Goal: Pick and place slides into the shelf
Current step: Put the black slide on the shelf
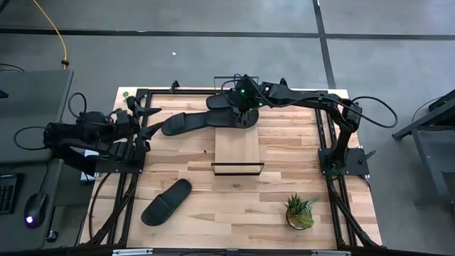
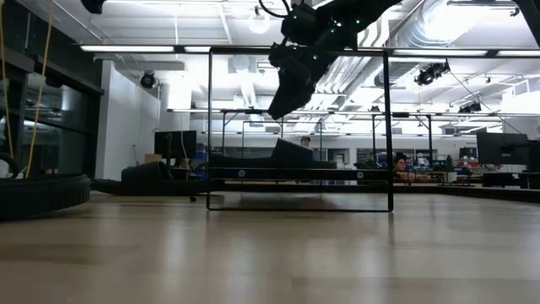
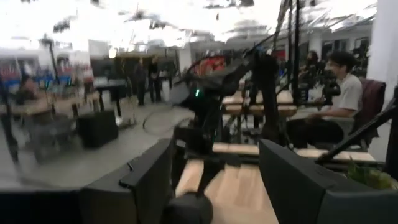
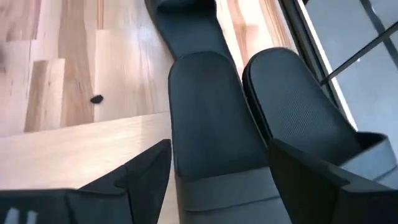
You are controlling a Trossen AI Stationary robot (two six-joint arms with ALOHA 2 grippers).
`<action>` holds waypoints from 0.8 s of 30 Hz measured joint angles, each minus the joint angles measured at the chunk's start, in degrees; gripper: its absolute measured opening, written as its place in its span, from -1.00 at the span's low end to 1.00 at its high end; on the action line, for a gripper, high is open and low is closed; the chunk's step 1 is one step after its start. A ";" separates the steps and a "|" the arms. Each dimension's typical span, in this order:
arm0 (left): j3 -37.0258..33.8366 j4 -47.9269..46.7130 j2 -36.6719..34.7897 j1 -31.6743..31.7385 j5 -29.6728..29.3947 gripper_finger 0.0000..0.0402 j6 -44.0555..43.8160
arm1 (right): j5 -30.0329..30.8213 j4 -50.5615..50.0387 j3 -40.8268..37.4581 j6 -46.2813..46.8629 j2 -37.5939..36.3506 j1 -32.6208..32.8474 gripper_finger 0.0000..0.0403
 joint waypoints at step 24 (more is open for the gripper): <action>0.67 -15.27 -0.04 0.04 -9.01 0.11 -17.33 | 1.15 2.95 -0.24 3.74 0.00 16.49 0.27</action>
